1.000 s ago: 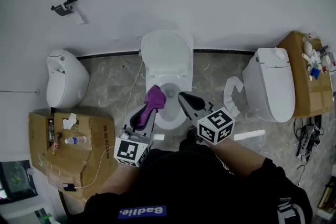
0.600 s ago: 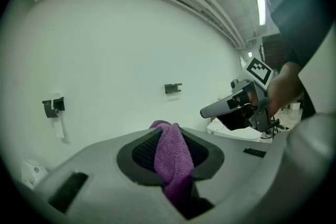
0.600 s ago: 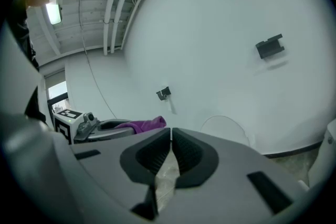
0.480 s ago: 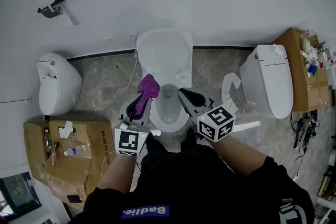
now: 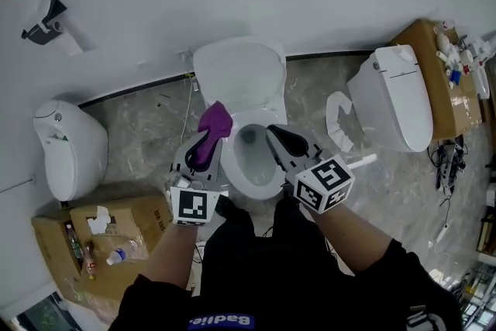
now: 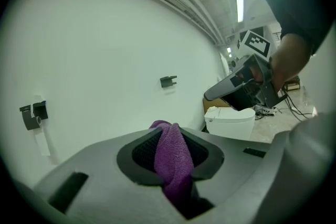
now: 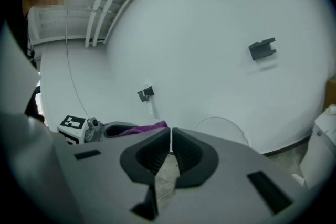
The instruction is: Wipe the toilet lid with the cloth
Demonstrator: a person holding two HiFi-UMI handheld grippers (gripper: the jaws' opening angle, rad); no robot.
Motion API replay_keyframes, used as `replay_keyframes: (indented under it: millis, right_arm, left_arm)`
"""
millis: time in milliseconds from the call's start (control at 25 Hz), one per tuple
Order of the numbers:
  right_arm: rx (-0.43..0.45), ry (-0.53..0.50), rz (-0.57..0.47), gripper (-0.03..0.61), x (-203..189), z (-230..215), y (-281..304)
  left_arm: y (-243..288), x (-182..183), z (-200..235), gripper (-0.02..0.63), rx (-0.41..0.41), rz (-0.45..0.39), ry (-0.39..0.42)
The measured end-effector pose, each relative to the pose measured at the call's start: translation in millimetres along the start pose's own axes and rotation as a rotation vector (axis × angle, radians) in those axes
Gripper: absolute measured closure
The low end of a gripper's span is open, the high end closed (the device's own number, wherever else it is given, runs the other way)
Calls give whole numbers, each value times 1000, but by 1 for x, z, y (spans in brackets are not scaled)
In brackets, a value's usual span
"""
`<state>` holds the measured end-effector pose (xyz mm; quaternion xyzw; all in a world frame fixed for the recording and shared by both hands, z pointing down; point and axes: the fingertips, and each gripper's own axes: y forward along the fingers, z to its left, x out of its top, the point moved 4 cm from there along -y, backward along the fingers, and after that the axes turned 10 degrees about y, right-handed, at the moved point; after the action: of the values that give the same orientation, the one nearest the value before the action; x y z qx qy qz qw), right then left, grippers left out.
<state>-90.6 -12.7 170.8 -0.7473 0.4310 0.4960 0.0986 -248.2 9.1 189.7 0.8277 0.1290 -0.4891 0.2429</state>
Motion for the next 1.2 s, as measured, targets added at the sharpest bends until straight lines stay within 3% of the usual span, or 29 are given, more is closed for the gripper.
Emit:
replay_keyframes:
  millis: [280, 600, 840, 1200]
  right_arm:
    - [-16, 11, 22, 545, -26, -71, 18]
    - [-30, -102, 39, 545, -35, -179, 53]
    - [-44, -152, 39, 545, -44, -246, 91]
    - [-130, -411, 150, 545, -75, -325, 144]
  left_arm:
    - [53, -47, -2, 532, 47, 56, 11]
    - [114, -93, -9, 532, 143, 105, -37]
    - [152, -122, -7, 532, 161, 130, -23]
    - [190, -141, 11, 532, 172, 162, 30]
